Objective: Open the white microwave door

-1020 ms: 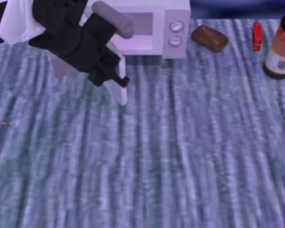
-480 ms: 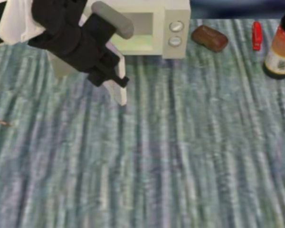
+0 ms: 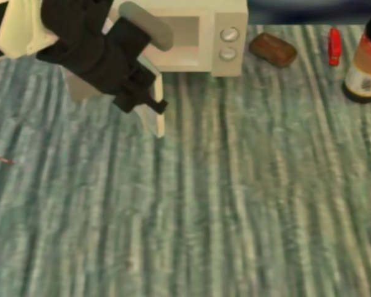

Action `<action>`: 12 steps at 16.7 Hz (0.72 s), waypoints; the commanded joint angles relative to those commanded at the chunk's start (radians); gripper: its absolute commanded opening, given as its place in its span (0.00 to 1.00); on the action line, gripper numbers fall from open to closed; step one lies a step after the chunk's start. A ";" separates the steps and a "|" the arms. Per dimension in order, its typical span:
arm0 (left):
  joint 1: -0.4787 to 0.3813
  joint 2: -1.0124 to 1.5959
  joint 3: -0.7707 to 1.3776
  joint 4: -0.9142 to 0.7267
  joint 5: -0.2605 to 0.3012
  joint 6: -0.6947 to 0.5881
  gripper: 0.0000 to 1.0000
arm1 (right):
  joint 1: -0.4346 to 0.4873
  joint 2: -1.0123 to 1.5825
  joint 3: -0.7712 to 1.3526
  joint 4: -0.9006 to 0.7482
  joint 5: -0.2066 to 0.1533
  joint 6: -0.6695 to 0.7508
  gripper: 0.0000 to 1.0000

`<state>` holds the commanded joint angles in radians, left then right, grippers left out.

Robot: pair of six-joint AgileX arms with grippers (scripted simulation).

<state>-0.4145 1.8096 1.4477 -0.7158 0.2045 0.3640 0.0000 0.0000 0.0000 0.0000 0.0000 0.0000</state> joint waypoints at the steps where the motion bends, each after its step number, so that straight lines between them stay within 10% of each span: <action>1: -0.004 0.001 -0.002 -0.001 0.005 -0.003 0.00 | 0.000 0.000 0.000 0.000 0.000 0.000 1.00; 12: 0.069 -0.027 -0.028 -0.044 0.089 0.179 0.00 | 0.000 0.000 0.000 0.000 0.000 0.000 1.00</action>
<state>-0.3455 1.7827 1.4199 -0.7594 0.2932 0.5428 0.0000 0.0000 0.0000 0.0000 0.0000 0.0000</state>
